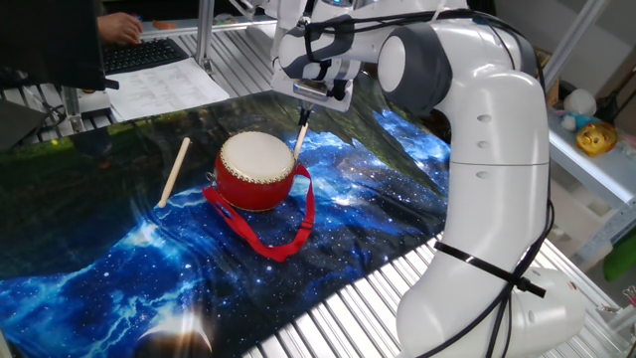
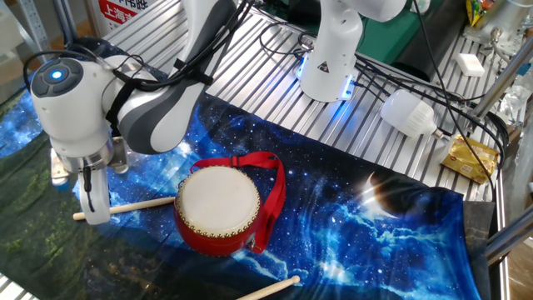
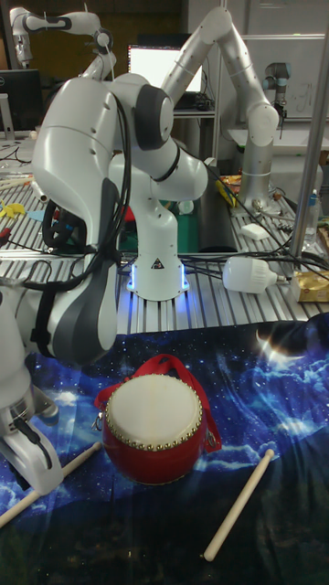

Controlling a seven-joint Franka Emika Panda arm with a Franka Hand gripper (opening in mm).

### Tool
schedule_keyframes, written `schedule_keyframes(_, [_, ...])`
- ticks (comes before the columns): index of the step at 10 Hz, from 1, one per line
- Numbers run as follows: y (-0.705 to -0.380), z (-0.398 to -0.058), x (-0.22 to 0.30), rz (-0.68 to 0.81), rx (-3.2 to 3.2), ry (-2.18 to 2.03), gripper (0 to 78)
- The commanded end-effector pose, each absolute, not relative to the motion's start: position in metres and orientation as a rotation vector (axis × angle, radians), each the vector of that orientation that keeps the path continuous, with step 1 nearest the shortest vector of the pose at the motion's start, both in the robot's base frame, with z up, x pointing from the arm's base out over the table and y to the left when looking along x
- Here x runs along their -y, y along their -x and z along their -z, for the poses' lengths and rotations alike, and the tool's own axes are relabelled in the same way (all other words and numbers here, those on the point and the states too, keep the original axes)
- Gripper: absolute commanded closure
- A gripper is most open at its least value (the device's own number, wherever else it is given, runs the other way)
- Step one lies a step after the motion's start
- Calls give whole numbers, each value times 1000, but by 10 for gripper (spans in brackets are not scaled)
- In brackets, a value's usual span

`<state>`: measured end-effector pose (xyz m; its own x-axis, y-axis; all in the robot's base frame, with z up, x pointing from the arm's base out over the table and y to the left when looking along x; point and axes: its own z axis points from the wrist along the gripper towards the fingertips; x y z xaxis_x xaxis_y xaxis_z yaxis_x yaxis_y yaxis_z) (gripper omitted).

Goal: Play the drum

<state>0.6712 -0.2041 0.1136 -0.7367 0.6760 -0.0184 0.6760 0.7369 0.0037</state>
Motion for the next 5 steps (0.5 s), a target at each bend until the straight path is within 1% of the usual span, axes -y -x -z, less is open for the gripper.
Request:
schedule_keyframes(1, [-672,-115,205,-26,-2938,-1071,776])
schedule_keyframes(5, [-674,-110,207,-28,-2943,-1075,776])
